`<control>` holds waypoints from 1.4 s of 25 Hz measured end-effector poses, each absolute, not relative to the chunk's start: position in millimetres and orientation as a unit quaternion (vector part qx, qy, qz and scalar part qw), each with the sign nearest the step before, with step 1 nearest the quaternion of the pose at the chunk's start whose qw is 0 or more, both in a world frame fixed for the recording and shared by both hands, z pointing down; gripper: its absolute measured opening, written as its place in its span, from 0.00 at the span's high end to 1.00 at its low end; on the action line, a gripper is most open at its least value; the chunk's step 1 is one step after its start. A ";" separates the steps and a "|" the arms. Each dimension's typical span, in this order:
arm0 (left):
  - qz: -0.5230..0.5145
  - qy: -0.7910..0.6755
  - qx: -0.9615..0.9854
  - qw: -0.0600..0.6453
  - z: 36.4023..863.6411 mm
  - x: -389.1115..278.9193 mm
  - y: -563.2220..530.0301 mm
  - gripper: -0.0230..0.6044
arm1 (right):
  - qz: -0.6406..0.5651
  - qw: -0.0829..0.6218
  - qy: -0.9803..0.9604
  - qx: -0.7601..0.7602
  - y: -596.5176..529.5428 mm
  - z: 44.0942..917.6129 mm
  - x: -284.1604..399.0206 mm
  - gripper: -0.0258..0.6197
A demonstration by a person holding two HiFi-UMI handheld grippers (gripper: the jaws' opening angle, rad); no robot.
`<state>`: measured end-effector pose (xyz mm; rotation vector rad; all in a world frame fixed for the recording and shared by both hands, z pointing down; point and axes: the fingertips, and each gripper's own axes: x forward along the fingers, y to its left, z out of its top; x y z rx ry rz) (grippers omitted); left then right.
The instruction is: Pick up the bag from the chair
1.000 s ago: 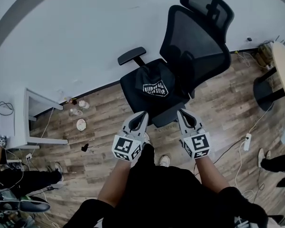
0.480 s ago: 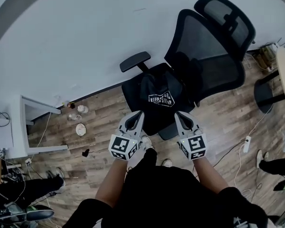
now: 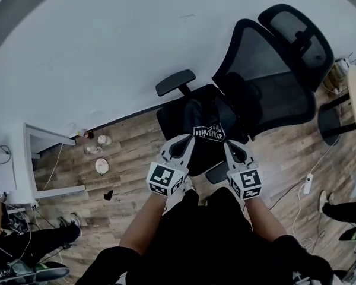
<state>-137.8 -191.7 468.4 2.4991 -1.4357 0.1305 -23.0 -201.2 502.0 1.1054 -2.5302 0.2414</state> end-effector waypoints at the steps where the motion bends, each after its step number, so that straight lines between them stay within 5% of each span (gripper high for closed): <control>1: 0.046 -0.492 0.860 0.128 469.2 -138.9 -194.6 0.93 | 0.091 0.185 -0.895 0.396 -203.3 504.1 -21.0 0.93; 23: 0.113 -0.520 0.818 0.218 566.1 -138.9 -260.0 0.93 | 0.195 0.257 -0.895 0.307 -280.4 601.6 -5.4 0.92; 27: 0.119 -0.536 0.800 0.242 595.0 -153.1 -273.7 0.92 | 0.209 0.266 -0.895 0.292 -296.5 623.6 -2.8 0.78; 30: 0.127 -0.541 0.786 0.269 620.0 -161.5 -284.9 0.64 | 0.224 0.265 -0.891 0.293 -311.9 639.5 -1.1 0.55; 35: 0.127 -0.553 0.760 0.319 656.2 -170.2 -302.3 0.38 | 0.252 0.263 -0.876 0.316 -337.5 665.8 5.8 0.38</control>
